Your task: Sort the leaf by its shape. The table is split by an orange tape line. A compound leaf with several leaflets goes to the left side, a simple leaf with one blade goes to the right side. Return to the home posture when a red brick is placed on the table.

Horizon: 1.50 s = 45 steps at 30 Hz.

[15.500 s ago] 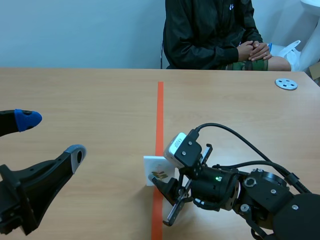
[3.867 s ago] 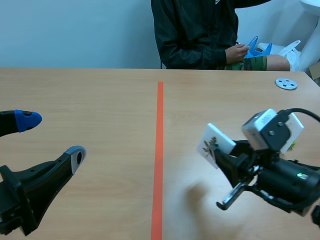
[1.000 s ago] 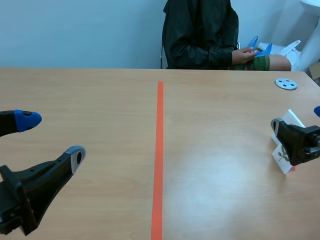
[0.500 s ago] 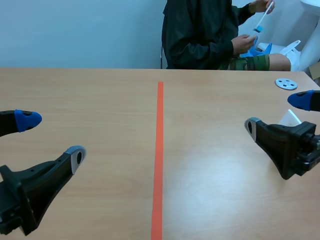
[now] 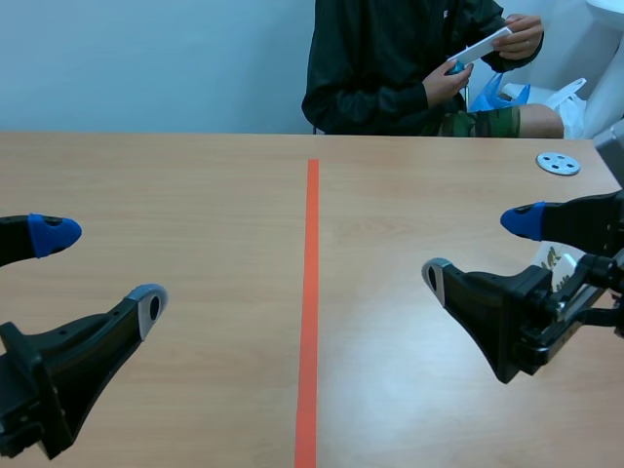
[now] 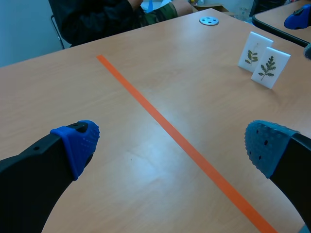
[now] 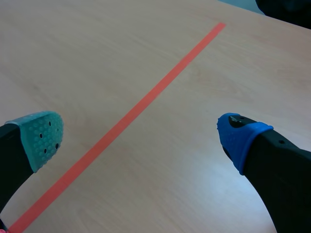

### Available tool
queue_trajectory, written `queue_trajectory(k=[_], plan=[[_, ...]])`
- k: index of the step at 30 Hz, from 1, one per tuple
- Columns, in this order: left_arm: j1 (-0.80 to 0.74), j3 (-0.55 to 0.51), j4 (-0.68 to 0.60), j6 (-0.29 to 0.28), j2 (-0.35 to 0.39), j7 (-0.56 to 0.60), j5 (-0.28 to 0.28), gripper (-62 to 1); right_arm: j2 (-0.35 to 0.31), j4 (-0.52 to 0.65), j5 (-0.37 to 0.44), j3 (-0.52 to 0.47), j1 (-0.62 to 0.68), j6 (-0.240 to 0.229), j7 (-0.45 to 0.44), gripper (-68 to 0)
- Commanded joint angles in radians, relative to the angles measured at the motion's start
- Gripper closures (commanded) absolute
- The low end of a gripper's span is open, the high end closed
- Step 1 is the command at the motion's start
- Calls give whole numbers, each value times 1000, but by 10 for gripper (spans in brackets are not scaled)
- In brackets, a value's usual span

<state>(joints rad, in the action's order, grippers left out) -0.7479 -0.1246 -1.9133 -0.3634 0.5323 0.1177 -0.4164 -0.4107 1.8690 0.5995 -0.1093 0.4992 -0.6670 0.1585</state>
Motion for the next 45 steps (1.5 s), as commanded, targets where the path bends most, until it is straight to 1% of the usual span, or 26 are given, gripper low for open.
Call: queue_trajectory(k=[1, 27, 30, 45], plan=[[3, 4, -12, 2, 0, 18, -6, -623, -16, 0, 11, -12, -10, 0, -19, -679], [3, 4, -12, 2, 0, 16, -6, -623, -16, 0, 11, -12, -9, 5, -18, -679], [3, 4, -12, 2, 0, 13, -6, -623, -16, 0, 11, -12, -9, 16, -18, -679], [3, 4, -12, 2, 0, 13, -6, -623, -16, 0, 11, -12, -9, 16, -18, -679]])
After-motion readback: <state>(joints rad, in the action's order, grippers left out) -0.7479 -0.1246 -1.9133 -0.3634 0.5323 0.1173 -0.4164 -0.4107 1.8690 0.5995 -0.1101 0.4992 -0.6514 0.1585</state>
